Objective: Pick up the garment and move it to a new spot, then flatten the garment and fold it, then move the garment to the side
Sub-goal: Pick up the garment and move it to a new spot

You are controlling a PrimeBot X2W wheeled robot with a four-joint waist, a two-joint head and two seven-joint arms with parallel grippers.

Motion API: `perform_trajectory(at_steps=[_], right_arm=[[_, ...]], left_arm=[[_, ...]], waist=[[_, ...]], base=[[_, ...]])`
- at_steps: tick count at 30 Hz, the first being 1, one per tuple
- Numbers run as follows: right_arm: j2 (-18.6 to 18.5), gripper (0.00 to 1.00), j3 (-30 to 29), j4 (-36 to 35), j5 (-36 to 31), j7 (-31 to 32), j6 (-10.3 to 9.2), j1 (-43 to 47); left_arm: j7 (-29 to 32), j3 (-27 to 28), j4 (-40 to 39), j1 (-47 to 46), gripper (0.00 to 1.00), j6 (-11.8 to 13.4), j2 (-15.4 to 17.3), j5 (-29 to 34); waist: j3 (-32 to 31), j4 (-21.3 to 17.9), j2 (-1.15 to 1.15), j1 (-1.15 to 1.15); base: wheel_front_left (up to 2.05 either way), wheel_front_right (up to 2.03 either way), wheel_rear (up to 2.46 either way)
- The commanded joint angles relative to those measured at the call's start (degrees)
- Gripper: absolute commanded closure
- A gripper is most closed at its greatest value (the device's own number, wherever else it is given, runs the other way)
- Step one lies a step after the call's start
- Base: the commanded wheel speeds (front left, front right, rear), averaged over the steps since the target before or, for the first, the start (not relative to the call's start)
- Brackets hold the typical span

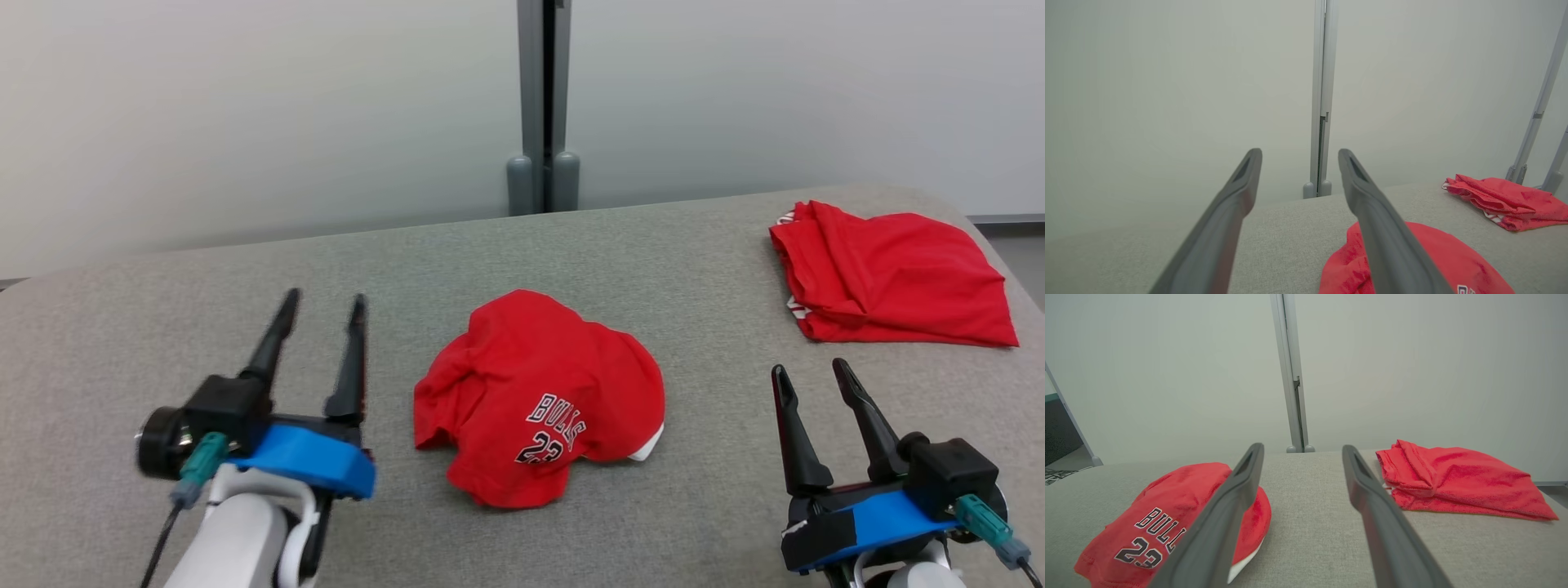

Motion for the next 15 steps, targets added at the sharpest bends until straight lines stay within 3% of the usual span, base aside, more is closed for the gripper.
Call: perform_trajectory(at_steps=[1, 5, 15], right_arm=[[-0.1, 0.00, 0.0, -0.2, -0.2, 0.1, 0.00, 0.5], [0.0, 0.00, -0.9, -0.4, 0.1, 0.1, 0.00, 1.7], [0.0, 0.00, -1.2, -0.8, 0.0, 1.0, 0.00, 3.4]], left_arm=[[-0.2, 0.8, -0.6, 1.3, 0.00, 0.3, 0.4, 0.5], [-0.3, 6.0, -4.6, 6.1, 0.00, 1.1, 1.0, 2.9], [-0.3, 12.9, -7.1, 16.6, 0.00, -0.8, 0.4, 6.5]], waist=[[0.1, 0.3, 0.00, 0.00], [-0.4, 2.1, 0.00, 0.00], [-1.4, 5.1, 0.00, 0.00]], base=[[0.00, 0.00, 0.00], [0.00, 0.00, 0.00], [0.00, 0.00, 0.00]])
